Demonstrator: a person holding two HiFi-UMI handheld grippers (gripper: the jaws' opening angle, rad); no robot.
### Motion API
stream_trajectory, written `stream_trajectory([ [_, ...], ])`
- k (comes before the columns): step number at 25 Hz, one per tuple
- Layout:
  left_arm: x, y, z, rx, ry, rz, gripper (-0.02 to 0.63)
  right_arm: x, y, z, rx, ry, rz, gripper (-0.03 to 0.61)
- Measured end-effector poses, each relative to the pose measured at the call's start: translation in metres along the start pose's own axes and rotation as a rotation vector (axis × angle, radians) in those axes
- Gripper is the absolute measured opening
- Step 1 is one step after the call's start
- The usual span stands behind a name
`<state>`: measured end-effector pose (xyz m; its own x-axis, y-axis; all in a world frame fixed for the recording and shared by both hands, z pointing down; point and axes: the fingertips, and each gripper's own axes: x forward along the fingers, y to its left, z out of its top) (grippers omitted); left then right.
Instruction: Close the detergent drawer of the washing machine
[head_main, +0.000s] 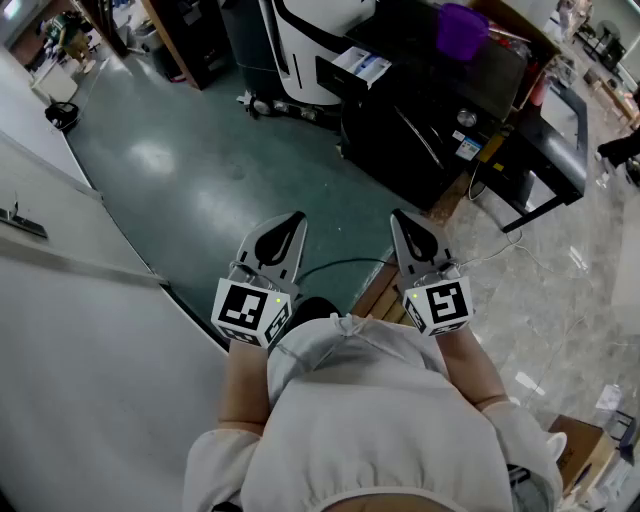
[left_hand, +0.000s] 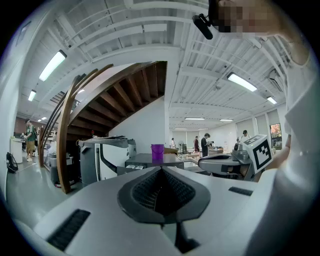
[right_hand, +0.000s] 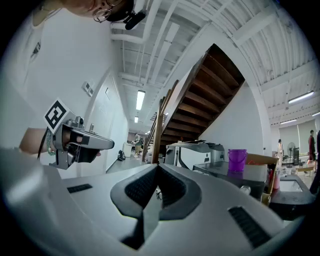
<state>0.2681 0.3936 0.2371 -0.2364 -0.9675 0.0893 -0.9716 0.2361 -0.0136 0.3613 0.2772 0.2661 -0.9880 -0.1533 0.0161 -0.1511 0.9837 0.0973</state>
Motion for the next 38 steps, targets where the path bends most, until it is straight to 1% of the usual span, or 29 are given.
stream_trajectory([
  [8,0.002,0.006,0.002,-0.021,-0.006,0.015,0.02,0.003,0.0,-0.001,-0.024,0.007,0.014,0.0],
  [15,0.013,0.005,-0.003,-0.035,0.002,0.01,0.02,0.006,-0.011,-0.006,-0.022,0.004,-0.012,0.0],
  [18,0.018,0.008,-0.006,-0.042,0.016,0.01,0.019,0.011,-0.015,-0.01,0.0,0.01,-0.015,0.002],
  [22,0.028,0.023,-0.009,-0.03,0.035,0.005,0.019,0.028,-0.018,-0.022,0.044,0.034,-0.022,0.002],
  [26,0.046,0.048,-0.01,-0.032,0.037,0.0,0.018,0.056,-0.021,-0.03,0.046,0.06,-0.018,0.002],
  [30,0.075,0.084,-0.015,-0.037,0.037,-0.029,0.018,0.099,-0.029,-0.038,0.036,0.097,-0.033,0.003],
  [34,0.118,0.141,-0.021,-0.055,0.043,-0.073,0.019,0.161,-0.044,-0.043,0.028,0.111,-0.078,0.003],
  [38,0.169,0.206,-0.024,-0.047,0.045,-0.149,0.019,0.233,-0.058,-0.044,0.024,0.12,-0.146,0.003],
])
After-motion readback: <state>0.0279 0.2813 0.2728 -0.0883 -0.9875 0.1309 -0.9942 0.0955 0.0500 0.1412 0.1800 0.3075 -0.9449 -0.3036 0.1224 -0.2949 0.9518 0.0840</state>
